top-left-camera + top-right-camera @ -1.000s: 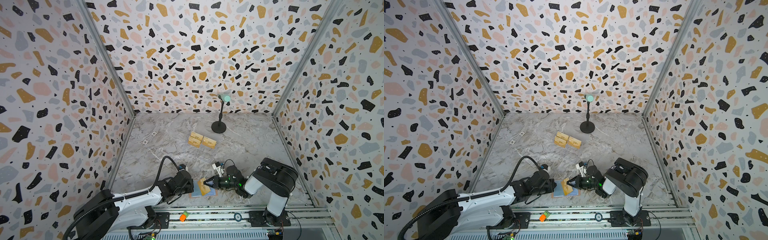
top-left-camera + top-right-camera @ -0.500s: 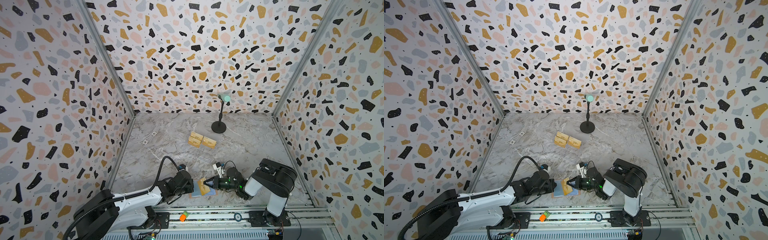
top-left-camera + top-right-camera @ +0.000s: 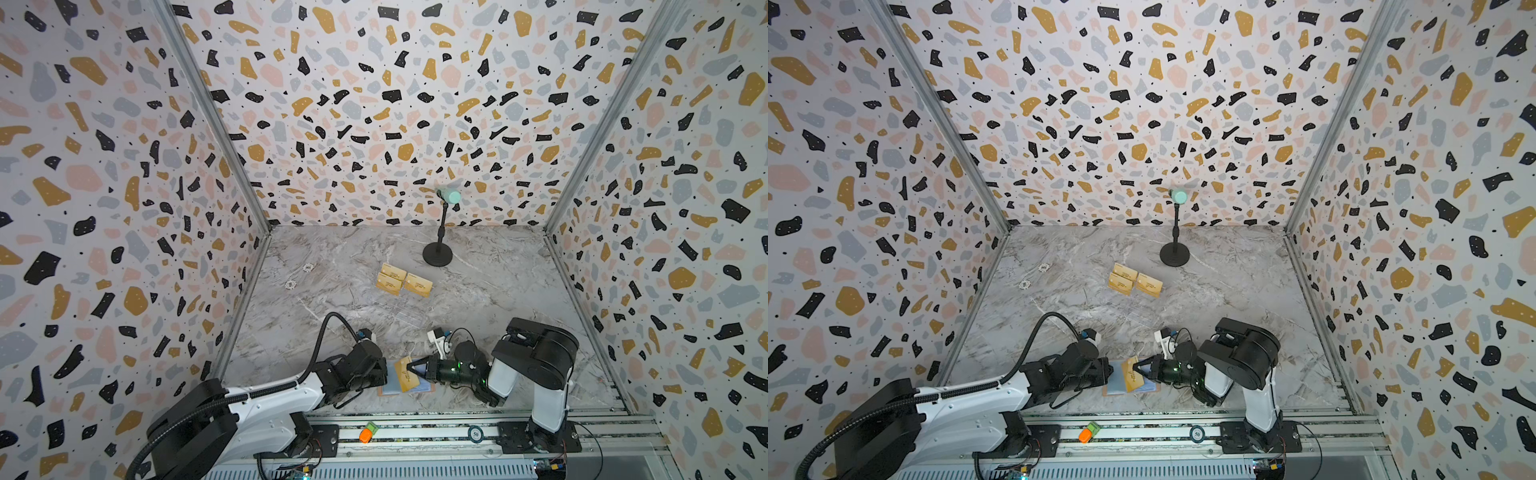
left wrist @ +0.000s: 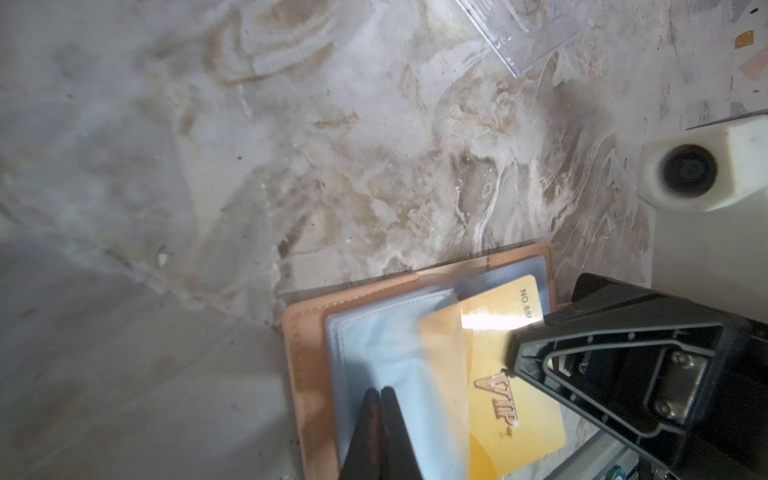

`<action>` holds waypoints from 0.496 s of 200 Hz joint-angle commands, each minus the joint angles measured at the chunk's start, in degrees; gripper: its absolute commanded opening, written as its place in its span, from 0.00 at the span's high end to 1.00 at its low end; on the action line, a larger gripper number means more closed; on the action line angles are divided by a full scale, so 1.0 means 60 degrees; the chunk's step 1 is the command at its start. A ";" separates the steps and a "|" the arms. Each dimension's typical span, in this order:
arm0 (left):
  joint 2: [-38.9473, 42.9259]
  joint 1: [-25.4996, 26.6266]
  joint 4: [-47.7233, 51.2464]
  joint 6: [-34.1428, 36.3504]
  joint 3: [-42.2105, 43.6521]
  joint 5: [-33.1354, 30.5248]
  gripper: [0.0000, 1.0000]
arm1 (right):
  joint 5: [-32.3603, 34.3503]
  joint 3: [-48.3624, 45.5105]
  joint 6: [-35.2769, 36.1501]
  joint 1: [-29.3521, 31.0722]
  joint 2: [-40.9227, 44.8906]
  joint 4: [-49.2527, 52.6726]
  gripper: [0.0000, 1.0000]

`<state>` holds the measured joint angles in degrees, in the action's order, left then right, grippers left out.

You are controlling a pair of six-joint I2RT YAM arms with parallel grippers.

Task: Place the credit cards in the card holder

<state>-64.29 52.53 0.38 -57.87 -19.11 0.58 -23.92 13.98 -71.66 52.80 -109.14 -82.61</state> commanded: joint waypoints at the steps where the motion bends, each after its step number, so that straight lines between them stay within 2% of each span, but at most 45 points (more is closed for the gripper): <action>1: 0.0077 0.0034 0.0404 0.0068 0.0036 0.0028 1.00 | 0.0291 -0.0149 0.0040 0.0036 0.0194 -0.0158 1.00; 99: 0.0169 0.0026 0.0486 0.0123 -0.0022 -0.0023 1.00 | 0.0471 -0.0104 0.0261 0.0030 0.0350 -0.0272 1.00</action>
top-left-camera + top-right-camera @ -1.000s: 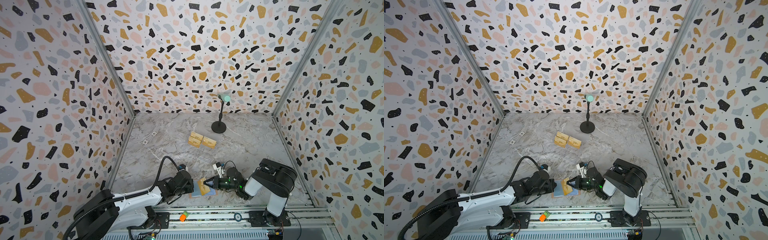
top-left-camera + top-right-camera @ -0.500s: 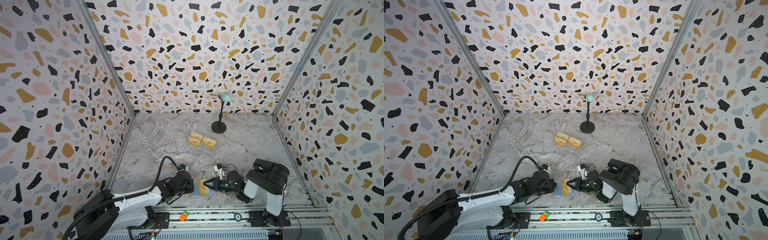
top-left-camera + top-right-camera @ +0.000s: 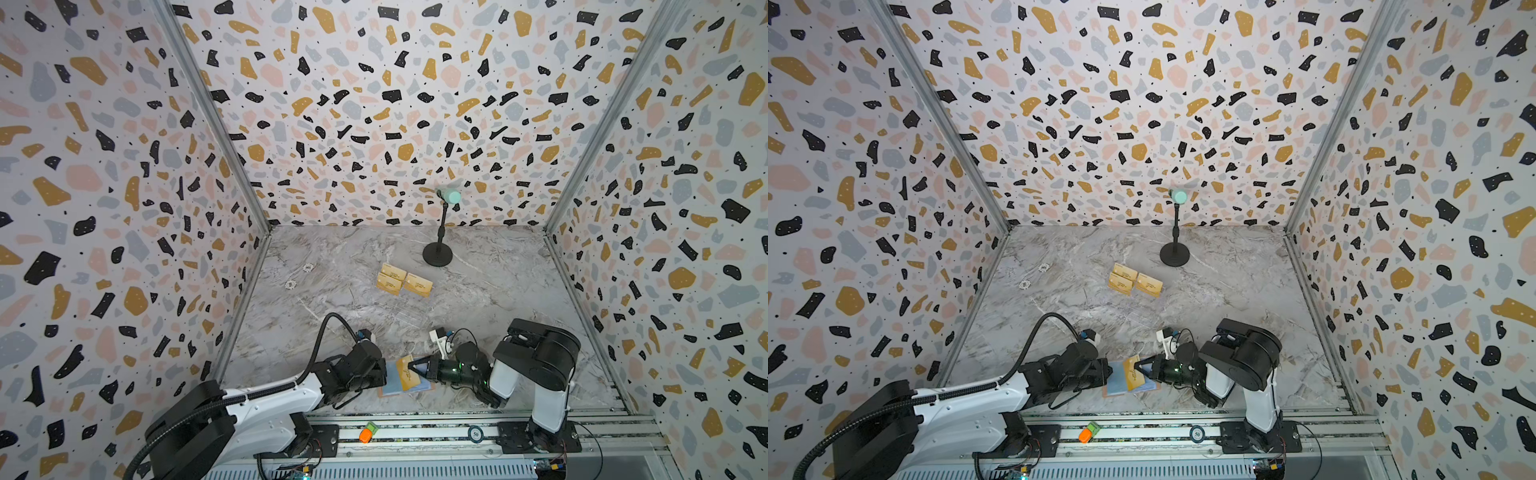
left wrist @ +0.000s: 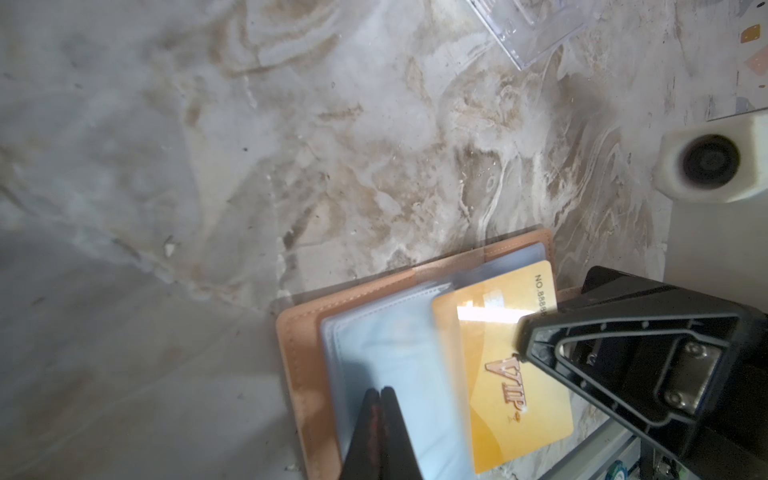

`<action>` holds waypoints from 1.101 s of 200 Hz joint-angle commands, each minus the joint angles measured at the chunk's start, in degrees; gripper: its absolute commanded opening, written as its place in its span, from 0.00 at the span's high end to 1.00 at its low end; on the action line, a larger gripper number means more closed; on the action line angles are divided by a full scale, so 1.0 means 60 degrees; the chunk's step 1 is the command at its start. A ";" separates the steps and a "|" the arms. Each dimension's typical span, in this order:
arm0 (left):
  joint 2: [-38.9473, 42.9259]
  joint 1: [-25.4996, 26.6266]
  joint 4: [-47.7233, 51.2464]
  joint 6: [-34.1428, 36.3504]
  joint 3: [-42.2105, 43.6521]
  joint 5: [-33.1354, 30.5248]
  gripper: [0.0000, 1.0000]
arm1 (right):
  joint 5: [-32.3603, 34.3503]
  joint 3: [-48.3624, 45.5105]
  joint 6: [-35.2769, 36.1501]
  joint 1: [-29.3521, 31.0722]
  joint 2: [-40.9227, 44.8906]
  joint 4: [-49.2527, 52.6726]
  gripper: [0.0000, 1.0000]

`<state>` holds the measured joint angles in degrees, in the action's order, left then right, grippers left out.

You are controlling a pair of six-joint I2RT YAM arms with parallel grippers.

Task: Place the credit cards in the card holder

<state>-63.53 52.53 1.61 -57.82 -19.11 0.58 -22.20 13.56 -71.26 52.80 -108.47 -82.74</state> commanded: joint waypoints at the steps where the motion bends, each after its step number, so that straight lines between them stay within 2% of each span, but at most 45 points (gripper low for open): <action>1: 0.0041 0.0030 0.0285 0.0116 -0.0022 -0.0023 1.00 | 0.0184 -0.0042 0.0199 0.0025 0.0236 -0.0254 1.00; 108: 0.0029 0.0032 0.0318 0.0132 -0.0073 -0.0031 1.00 | 0.0002 0.0124 0.0012 0.0117 -0.0360 -0.0968 1.00; 220: -0.0004 0.0037 0.0245 0.0160 -0.0143 -0.0082 1.00 | -0.0534 0.0421 0.0194 0.0115 -0.0436 -0.0366 1.00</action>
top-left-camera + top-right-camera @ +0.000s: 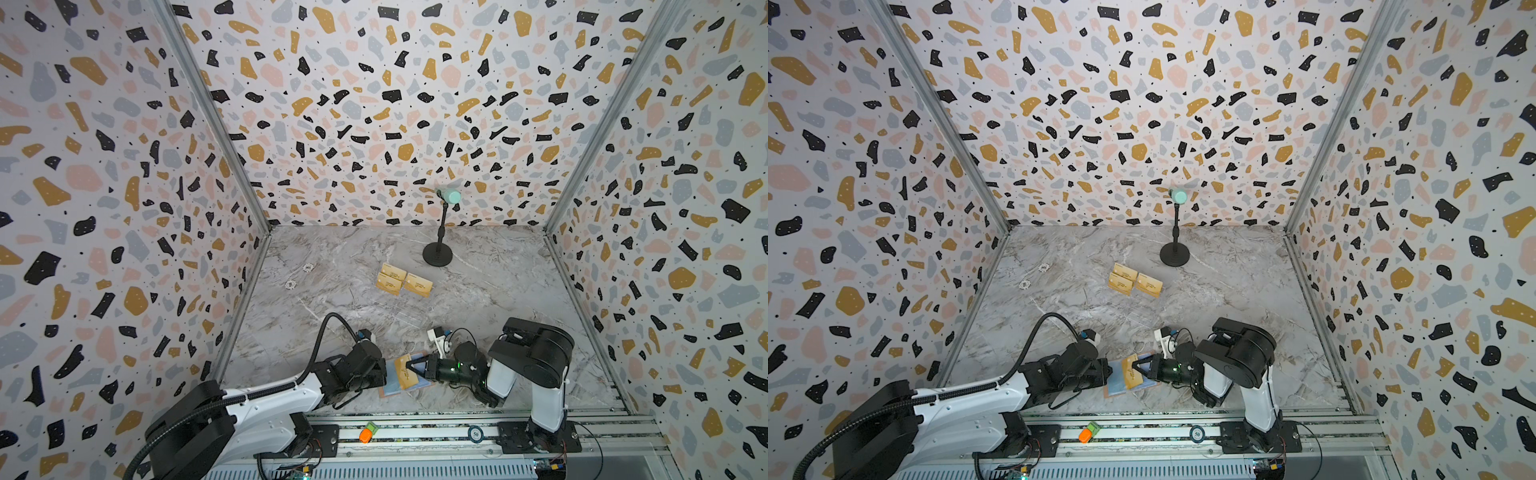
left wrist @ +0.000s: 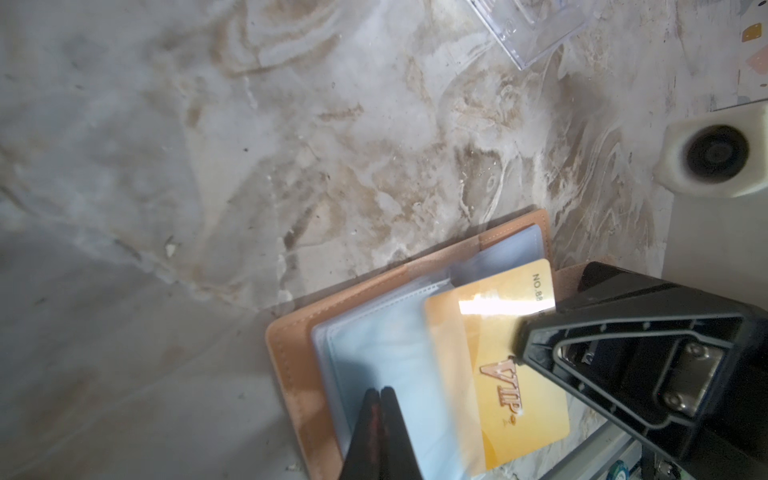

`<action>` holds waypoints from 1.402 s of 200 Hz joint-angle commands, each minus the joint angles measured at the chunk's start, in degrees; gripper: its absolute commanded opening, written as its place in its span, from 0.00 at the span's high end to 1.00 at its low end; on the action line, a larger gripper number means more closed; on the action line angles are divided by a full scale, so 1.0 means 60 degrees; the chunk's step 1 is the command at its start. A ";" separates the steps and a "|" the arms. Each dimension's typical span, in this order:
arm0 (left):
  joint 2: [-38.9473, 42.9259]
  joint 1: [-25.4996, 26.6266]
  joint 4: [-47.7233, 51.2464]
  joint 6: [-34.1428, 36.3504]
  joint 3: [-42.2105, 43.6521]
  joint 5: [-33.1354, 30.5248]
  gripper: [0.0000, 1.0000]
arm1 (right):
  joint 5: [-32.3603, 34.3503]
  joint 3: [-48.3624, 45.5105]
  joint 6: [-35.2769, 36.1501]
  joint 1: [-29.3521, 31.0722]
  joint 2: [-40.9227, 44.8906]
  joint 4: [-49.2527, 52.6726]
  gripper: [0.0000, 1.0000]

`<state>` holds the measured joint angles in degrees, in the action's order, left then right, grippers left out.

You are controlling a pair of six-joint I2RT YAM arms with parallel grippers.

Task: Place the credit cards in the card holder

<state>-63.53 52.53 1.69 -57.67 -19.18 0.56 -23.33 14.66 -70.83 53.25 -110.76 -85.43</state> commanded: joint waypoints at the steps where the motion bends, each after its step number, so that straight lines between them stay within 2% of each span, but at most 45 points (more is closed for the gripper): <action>1: -0.0018 0.0035 0.0238 0.0134 -0.0130 -0.0078 1.00 | -0.0359 0.0246 0.0125 0.0042 -0.0054 0.0114 1.00; 38: -0.0032 0.0034 0.0224 0.0106 -0.0156 -0.0079 1.00 | -0.0333 0.0341 0.0143 0.0034 0.0043 0.0629 1.00; 67: 0.0034 0.0028 0.0216 0.0039 -0.0164 -0.0078 1.00 | 0.0003 0.0344 0.0455 0.0019 0.0538 0.1488 0.89; 100: 0.0212 0.0039 0.0273 -0.0023 -0.0180 -0.0151 1.00 | 0.0533 0.0420 0.1013 0.0047 0.1589 0.3383 0.83; 141: 0.0414 0.0031 0.0458 -0.0053 -0.0246 -0.0279 0.98 | 0.1377 0.1189 0.2367 0.0342 0.3030 0.6807 0.67; 180: 0.0949 0.0033 0.0836 -0.0209 -0.0123 -0.0501 0.89 | 0.1903 0.1722 0.2985 0.0601 0.3910 0.9030 0.58; 215: 0.1253 0.0032 0.0758 -0.0408 0.0109 -0.0413 0.72 | 0.1921 0.2128 0.3383 0.0716 0.4248 1.0341 0.54; 280: 0.1276 0.0032 0.0703 -0.0379 0.0122 -0.0388 0.68 | 0.1522 0.2399 0.3403 0.0781 0.4388 1.1054 0.53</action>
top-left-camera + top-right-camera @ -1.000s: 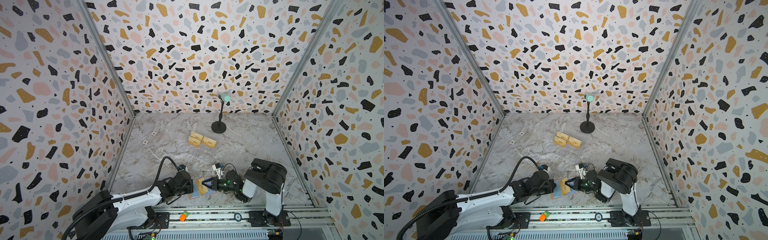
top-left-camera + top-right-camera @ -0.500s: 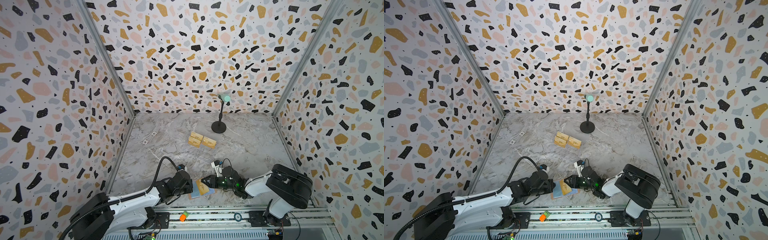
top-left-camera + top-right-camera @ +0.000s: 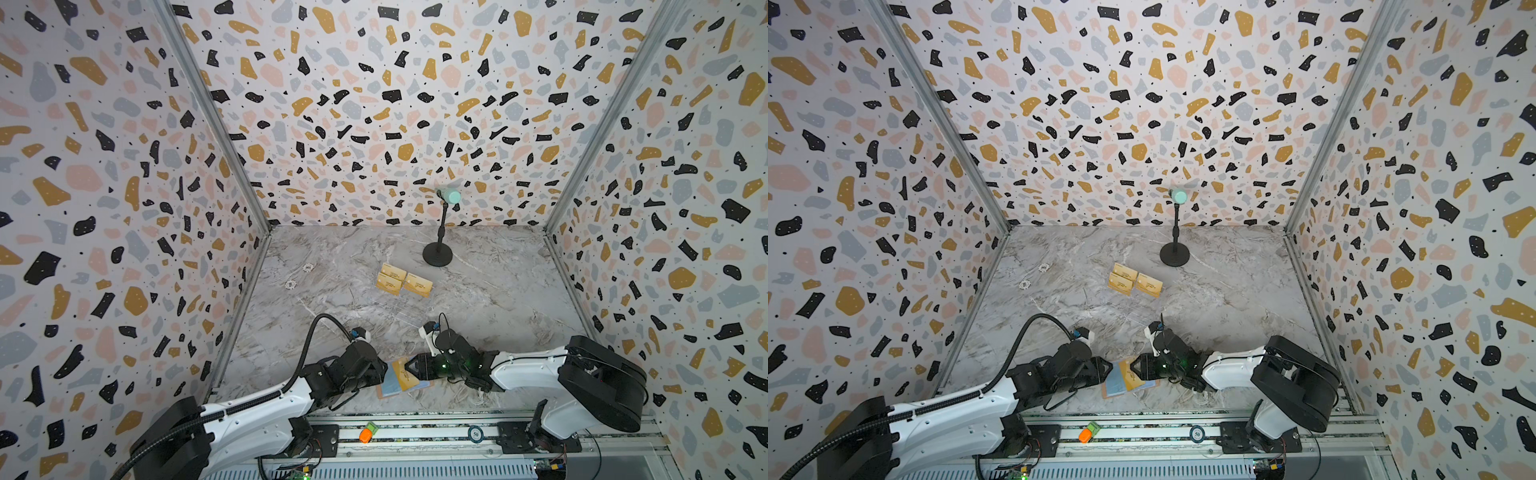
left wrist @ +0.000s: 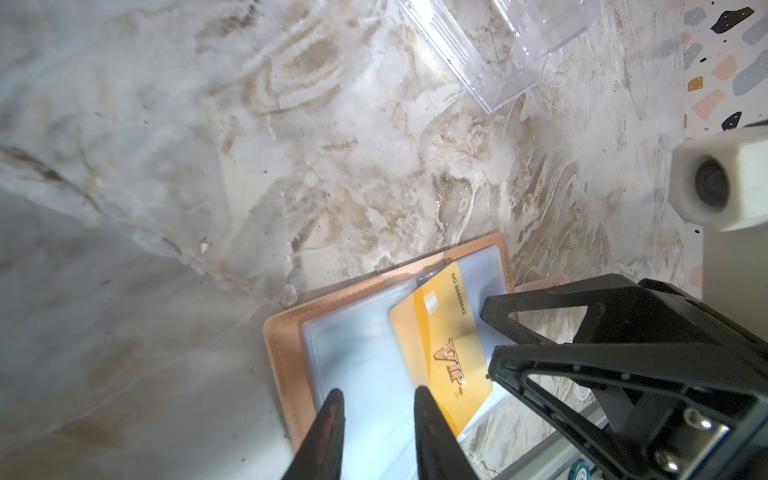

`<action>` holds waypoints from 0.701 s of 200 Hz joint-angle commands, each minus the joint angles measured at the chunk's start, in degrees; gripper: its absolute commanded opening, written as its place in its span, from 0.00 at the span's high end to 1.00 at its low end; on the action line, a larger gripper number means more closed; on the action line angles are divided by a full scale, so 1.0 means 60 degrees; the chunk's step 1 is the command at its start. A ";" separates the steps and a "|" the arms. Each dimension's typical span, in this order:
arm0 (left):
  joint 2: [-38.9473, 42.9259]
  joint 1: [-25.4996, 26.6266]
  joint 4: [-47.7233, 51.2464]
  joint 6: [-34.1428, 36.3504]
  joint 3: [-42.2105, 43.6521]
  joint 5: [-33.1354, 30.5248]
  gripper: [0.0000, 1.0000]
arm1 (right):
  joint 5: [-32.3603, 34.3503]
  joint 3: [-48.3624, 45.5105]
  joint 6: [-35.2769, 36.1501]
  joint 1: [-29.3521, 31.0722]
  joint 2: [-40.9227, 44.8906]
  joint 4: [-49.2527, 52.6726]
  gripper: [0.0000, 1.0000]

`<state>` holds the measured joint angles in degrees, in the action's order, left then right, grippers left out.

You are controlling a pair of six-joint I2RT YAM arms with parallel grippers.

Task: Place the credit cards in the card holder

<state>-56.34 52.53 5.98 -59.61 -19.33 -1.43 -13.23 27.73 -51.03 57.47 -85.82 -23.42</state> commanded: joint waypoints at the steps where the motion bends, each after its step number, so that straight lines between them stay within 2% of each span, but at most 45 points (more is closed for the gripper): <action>1: 0.0075 0.0033 -0.0006 -0.0054 0.0147 -0.0055 0.68 | -0.0164 0.0217 0.0099 0.0083 0.0229 0.0722 0.53; 89: -0.0337 0.0026 -0.0369 0.0063 0.0190 0.0252 0.67 | -0.0360 -0.0006 -0.0729 0.0384 0.0556 0.1120 0.53; 140: -0.0366 0.0033 -0.0584 -0.0025 0.0410 0.0431 0.62 | -0.0621 -0.0253 -0.1155 0.0397 0.0323 0.0447 0.53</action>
<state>-58.33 52.53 4.16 -59.61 -17.91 0.27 -15.99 27.18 -56.27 59.59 -83.83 -20.16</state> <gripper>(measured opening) 0.359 0.470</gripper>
